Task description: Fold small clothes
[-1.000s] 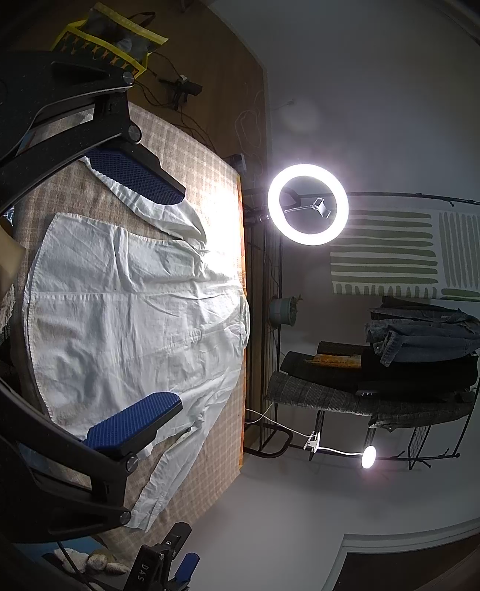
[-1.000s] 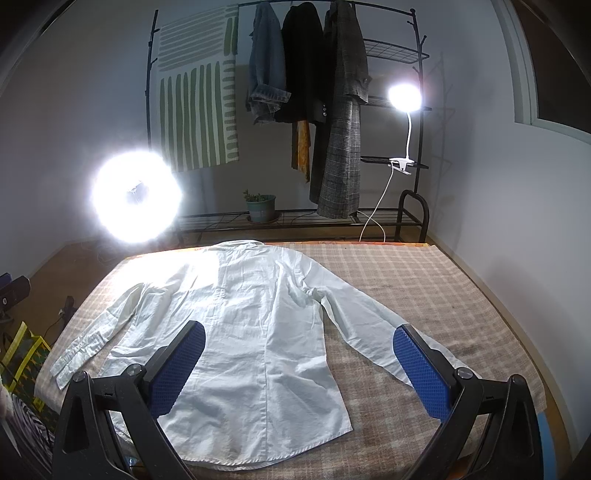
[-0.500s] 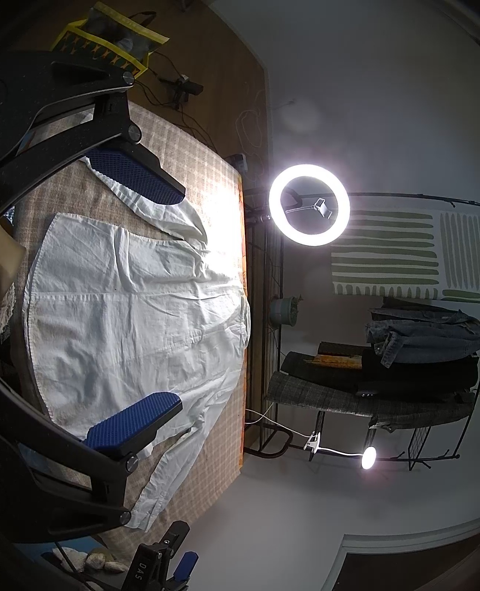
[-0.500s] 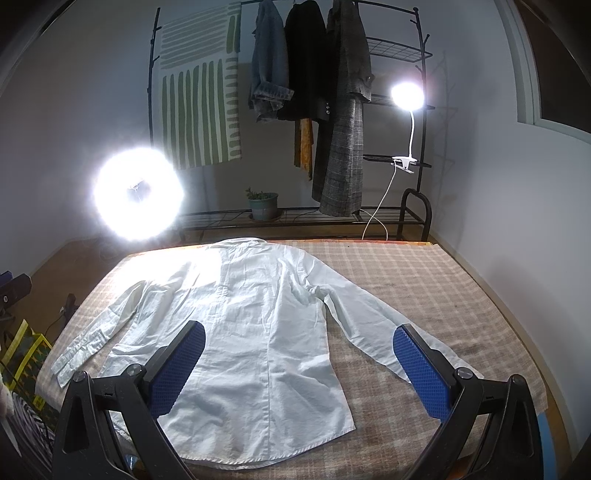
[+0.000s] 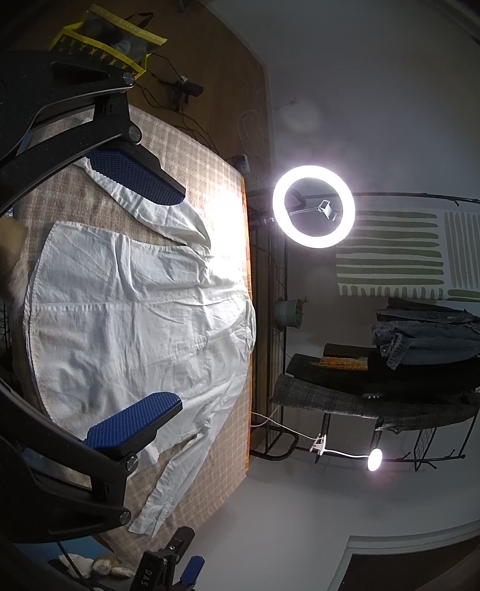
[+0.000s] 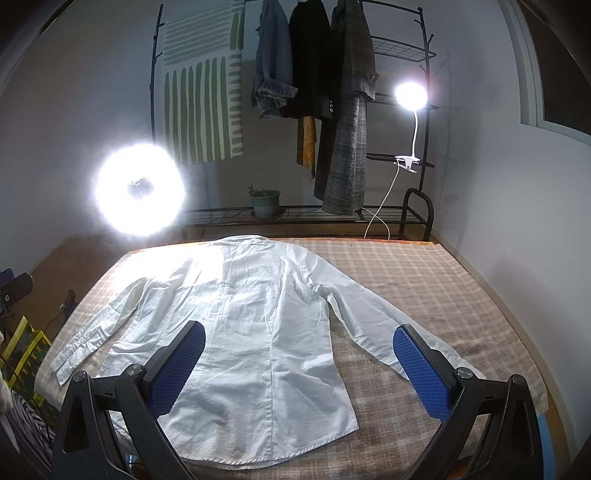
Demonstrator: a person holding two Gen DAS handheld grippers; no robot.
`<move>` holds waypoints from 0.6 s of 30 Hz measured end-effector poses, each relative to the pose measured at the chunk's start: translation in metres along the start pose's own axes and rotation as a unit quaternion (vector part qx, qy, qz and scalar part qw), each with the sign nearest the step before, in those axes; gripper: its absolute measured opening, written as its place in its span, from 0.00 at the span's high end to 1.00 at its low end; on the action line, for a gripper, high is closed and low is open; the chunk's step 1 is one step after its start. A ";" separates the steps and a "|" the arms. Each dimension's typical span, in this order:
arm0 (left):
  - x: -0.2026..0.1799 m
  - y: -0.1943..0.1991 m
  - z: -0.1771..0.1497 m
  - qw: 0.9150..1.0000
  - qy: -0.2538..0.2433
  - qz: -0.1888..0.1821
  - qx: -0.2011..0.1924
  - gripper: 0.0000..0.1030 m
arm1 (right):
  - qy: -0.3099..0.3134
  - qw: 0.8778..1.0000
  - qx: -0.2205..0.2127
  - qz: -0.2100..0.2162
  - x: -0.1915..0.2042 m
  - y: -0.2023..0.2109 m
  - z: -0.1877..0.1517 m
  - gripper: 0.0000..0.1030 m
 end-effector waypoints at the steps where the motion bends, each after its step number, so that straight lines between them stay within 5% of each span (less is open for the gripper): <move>1: 0.005 -0.004 -0.003 1.000 0.001 0.001 0.008 0.00 | 0.002 1.000 0.002 0.000 0.002 -0.001 -0.002 0.00; 7: 0.040 -0.032 -0.037 0.998 -0.020 0.003 0.059 0.10 | 0.001 1.000 0.010 0.005 0.006 -0.008 -0.005 0.00; 9: 0.055 -0.044 -0.051 0.997 -0.031 0.007 0.076 0.25 | 0.002 1.000 0.013 0.008 0.010 -0.011 -0.005 0.00; 13: 0.096 -0.072 -0.076 0.994 0.010 -0.018 0.103 0.35 | 0.011 1.000 0.014 0.015 0.021 -0.018 -0.004 0.00; 18: 0.164 -0.113 -0.106 0.988 0.038 0.030 0.147 0.52 | 0.006 0.999 0.010 0.052 0.042 -0.031 -0.006 0.00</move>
Point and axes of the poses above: each gripper's, at about its wrist camera, not at the fingertips, and y roughly against the way its jaws point, x to its left, z to its top, the point moved 5 cm from there along -y, roughly the way its jaws point, and after that the axes turned 15 degrees about -x, right-handed, at the moved point
